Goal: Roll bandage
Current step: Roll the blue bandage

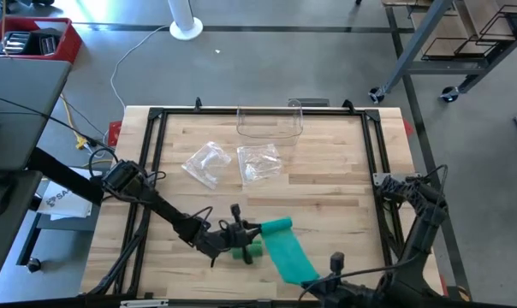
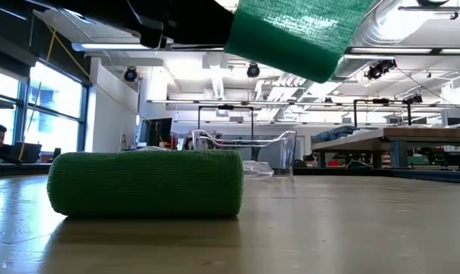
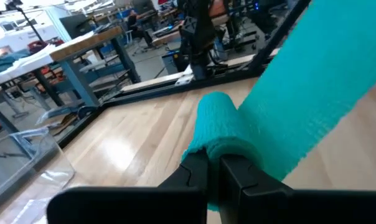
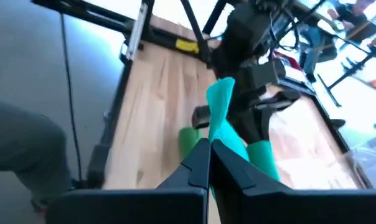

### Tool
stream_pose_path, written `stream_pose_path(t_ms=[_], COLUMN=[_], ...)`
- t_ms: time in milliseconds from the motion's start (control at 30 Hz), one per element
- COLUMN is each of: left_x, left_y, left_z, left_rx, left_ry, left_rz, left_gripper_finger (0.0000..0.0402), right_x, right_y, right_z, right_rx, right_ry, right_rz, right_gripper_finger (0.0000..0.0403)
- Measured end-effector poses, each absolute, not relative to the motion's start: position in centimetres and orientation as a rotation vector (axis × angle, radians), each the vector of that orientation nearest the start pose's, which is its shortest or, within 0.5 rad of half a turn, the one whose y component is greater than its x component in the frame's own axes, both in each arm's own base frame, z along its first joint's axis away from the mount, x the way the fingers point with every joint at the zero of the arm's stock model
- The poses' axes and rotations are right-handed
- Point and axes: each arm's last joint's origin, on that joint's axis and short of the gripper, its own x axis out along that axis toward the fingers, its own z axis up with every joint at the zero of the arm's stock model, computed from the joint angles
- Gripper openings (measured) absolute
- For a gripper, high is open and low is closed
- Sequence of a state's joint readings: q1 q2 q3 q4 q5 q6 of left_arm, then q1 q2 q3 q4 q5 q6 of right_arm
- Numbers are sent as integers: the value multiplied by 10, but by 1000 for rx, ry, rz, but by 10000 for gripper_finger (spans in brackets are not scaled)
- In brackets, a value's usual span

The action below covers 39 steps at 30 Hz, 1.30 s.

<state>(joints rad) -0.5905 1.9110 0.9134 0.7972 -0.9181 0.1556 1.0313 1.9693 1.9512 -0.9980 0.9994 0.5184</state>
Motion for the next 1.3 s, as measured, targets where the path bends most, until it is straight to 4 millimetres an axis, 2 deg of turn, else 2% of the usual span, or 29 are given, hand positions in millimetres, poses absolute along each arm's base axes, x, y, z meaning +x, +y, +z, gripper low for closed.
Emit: stream_pose_path(t_ms=[167, 400, 567, 700, 800, 1033, 1133, 1300], left_x=[323, 319, 315, 316, 316, 317, 317, 318], left_y=[-195, -197, -198, -198, -198, -196, -197, -199], left_z=[175, 196, 204, 202, 199, 188, 185, 180], left_rx=[244, 269, 301, 318, 344, 338, 319, 276], left_ry=[69, -47, -46, -33, -6, 73, 87, 110], left_rz=[311, 332, 350, 348, 342, 350, 321, 233], left_gripper_finger=[1, 1, 1, 1, 1, 1, 1, 1], right_x=[238, 243, 240, 232, 225, 222, 225, 230], right_y=[341, 342, 352, 359, 362, 366, 360, 338], right_z=[325, 289, 268, 267, 278, 327, 346, 381], right_rx=[-301, -196, -61, -50, -103, -183, -242, -312], right_ry=[635, 813, 848, 809, 758, 606, 570, 534], right_rz=[21, 110, 180, 179, 154, 165, 138, 35], right_gripper_finger=[0, 0, 0, 0, 0, 0, 0, 0])
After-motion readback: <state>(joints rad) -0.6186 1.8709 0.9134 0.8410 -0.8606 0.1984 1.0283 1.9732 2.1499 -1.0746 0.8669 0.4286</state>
